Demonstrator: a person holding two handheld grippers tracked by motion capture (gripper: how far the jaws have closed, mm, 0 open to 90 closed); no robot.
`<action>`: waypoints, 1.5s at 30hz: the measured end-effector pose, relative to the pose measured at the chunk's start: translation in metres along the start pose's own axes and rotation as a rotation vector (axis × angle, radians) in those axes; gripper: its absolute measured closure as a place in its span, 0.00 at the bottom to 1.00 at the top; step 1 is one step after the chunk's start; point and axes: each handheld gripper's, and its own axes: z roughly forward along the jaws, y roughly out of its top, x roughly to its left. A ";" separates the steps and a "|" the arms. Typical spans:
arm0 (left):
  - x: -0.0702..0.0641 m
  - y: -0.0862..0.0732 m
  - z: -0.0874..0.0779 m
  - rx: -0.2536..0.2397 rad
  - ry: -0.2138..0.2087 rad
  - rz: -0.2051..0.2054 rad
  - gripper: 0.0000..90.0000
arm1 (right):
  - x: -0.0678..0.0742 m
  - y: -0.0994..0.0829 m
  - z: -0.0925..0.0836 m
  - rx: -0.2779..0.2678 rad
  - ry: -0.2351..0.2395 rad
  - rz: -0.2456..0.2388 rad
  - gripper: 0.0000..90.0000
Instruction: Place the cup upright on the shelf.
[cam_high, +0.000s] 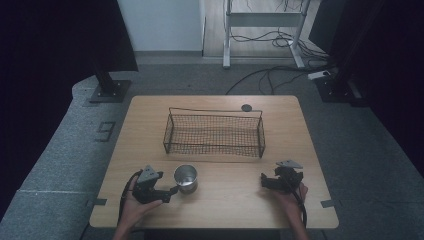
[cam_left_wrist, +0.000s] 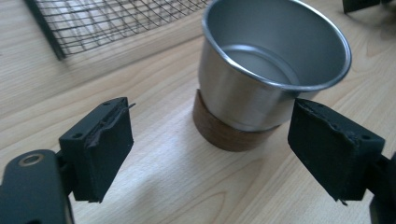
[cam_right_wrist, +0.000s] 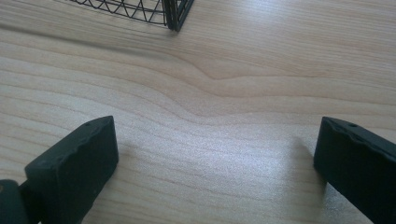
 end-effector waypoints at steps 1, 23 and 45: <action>-0.002 0.000 0.001 0.002 -0.002 0.003 0.15 | 0.000 0.000 0.000 0.000 0.000 0.000 0.00; -0.028 0.019 0.025 0.027 -0.006 0.063 0.12 | 0.000 0.000 0.000 0.000 0.001 0.000 0.00; -0.030 0.030 0.046 -0.028 0.000 0.095 0.16 | 0.000 0.000 0.000 -0.004 -0.007 0.009 0.01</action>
